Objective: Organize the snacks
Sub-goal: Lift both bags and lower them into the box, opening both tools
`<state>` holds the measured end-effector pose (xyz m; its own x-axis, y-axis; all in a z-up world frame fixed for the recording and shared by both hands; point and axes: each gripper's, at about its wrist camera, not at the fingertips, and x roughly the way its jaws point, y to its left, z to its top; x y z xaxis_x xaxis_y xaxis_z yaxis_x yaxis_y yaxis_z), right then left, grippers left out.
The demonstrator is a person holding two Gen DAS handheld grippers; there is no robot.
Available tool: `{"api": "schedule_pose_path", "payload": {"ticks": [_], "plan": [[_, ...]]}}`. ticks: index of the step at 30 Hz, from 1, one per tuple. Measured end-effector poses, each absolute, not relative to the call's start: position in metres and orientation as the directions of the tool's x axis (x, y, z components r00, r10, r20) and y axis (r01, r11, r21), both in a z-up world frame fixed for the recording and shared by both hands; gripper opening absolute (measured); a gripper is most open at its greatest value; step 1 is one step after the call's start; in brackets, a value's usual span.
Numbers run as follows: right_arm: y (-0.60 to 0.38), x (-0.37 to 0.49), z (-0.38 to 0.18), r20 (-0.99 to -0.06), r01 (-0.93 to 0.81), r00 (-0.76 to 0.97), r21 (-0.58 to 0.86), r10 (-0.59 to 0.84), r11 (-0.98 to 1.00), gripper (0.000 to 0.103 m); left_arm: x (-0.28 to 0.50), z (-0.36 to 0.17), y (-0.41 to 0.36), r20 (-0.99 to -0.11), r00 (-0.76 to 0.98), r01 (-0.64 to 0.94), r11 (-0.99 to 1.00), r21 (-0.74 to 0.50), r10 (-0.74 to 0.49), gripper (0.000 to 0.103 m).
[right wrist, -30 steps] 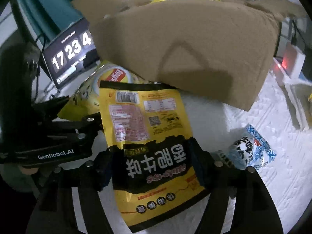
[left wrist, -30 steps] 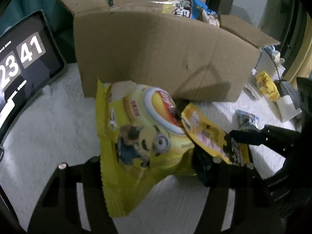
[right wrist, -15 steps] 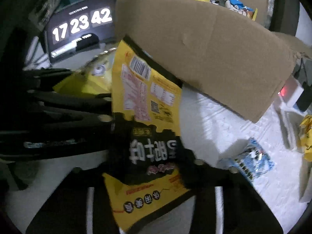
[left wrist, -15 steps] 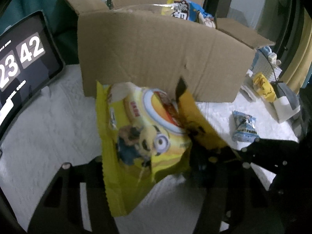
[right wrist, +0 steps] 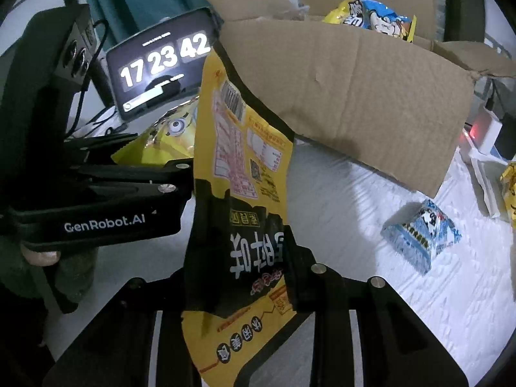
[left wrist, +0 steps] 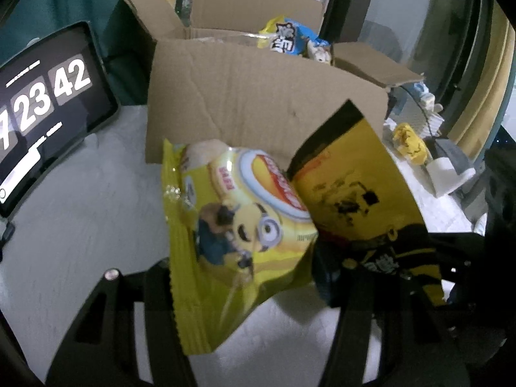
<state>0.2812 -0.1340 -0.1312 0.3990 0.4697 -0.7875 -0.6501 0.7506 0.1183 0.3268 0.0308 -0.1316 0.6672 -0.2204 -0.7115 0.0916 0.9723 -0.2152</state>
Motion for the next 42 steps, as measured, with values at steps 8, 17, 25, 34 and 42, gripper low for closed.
{"api": "schedule_pose_path", "payload": {"ticks": [8,17,25,34,42], "plan": [[-0.145,0.260,-0.131,-0.787,-0.667,0.368,0.147,0.495,0.731,0.030,0.307,-0.133,0.041,-0.712,0.674,0.056,0.975,-0.216,-0.197,0.057],[-0.167,0.248,-0.115,-0.778,-0.631,0.418,0.122,0.469,0.766,0.027,0.284,-0.107,0.050,-0.679,0.715,0.057,0.981,-0.184,-0.169,0.057],[-0.174,0.240,-0.076,-0.737,-0.625,0.491,0.074,0.465,0.777,0.027,0.272,-0.067,0.043,-0.625,0.764,0.086,0.986,-0.144,-0.158,0.057],[-0.173,0.252,-0.024,-0.661,-0.624,0.578,0.019,0.478,0.781,0.027,0.283,-0.017,0.036,-0.549,0.821,0.130,0.988,-0.084,-0.155,0.057],[-0.173,0.275,0.009,-0.607,-0.617,0.631,-0.016,0.483,0.787,0.027,0.299,0.011,0.040,-0.498,0.853,0.146,0.987,-0.061,-0.156,0.057]]}}
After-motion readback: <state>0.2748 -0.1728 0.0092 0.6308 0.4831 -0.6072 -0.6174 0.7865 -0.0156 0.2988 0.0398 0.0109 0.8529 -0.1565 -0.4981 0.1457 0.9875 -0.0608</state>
